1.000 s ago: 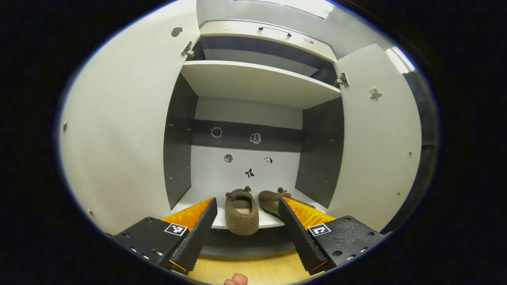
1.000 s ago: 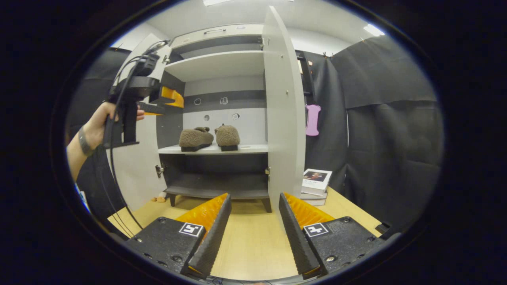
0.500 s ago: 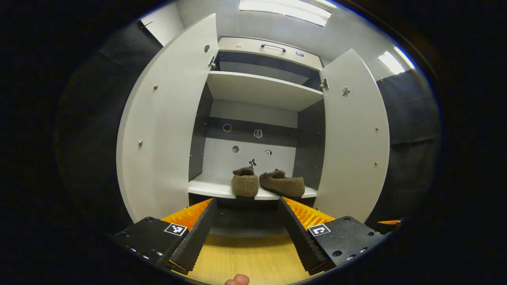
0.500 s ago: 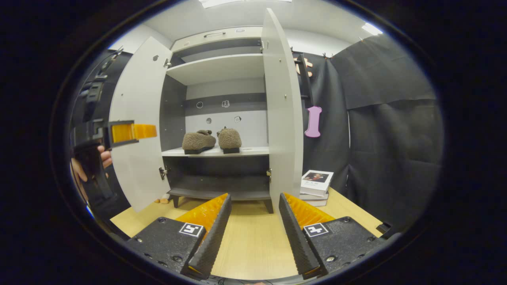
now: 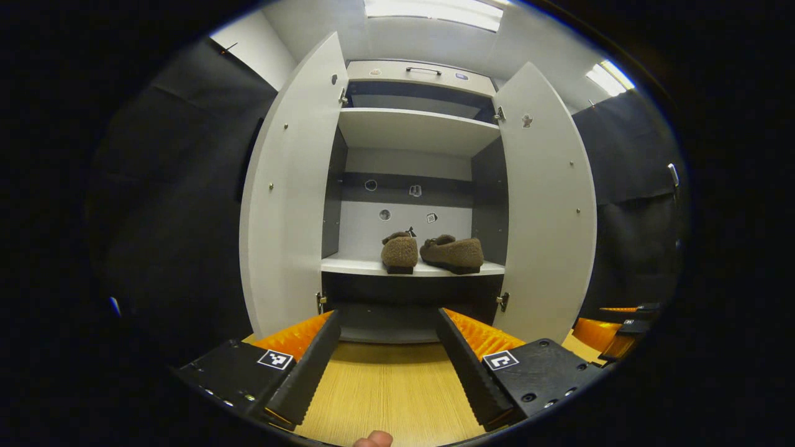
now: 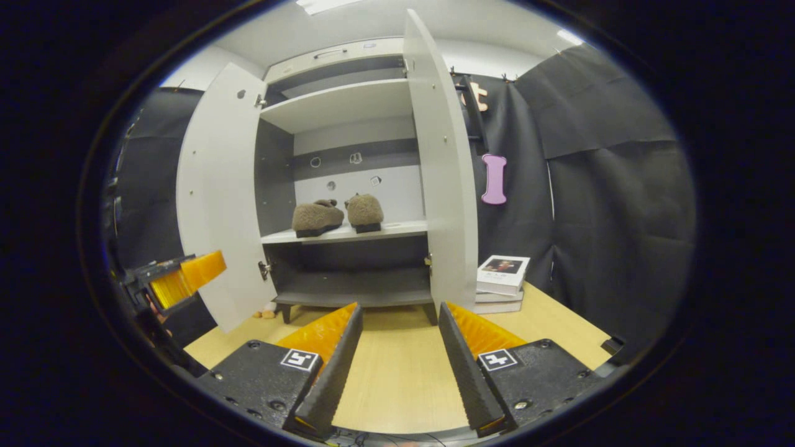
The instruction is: Grab one shoe with the right hand and put it into the shoe cabinet, grab the other shoe with the left hand and put it into the shoe cabinet; then close the right door with the right hand and the left door with the left hand.
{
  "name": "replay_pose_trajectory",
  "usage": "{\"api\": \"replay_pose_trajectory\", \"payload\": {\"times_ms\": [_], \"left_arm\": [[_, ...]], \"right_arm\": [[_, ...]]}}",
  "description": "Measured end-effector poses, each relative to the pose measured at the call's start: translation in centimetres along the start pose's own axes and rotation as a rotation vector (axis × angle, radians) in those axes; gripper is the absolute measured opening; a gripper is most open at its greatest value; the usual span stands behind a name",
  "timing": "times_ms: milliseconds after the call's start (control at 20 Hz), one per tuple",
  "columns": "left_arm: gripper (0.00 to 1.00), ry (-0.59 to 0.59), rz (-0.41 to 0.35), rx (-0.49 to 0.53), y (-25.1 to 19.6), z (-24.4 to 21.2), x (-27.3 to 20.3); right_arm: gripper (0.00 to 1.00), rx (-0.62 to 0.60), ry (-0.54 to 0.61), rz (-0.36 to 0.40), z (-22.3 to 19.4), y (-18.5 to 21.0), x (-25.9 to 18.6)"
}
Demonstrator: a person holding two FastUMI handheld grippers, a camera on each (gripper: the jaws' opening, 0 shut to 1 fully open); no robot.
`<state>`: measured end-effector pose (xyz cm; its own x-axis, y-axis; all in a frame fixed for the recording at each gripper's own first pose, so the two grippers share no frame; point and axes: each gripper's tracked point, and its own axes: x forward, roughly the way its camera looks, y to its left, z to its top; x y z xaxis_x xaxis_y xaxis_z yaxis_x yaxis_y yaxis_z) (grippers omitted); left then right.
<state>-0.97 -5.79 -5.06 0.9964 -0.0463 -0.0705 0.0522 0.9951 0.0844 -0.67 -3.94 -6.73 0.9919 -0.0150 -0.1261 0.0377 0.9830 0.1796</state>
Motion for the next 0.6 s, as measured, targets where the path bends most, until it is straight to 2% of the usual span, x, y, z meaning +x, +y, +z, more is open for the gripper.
{"api": "replay_pose_trajectory", "payload": {"times_ms": [150, 450, 600], "left_arm": [[0.95, -0.004, -0.012, -0.014, -0.3, 0.1, -0.5], [0.95, -0.014, -0.020, -0.064, -0.4, 0.7, -0.6], [0.95, -0.025, -0.013, -0.071, -0.1, 1.2, -0.9]], "right_arm": [[0.80, -0.023, -0.086, -0.021, 6.0, -3.0, -0.1], [0.82, -0.095, -0.253, -0.118, 17.7, -10.4, -0.7], [0.85, -0.084, -0.277, -0.078, 21.4, -11.2, 0.4]]}}
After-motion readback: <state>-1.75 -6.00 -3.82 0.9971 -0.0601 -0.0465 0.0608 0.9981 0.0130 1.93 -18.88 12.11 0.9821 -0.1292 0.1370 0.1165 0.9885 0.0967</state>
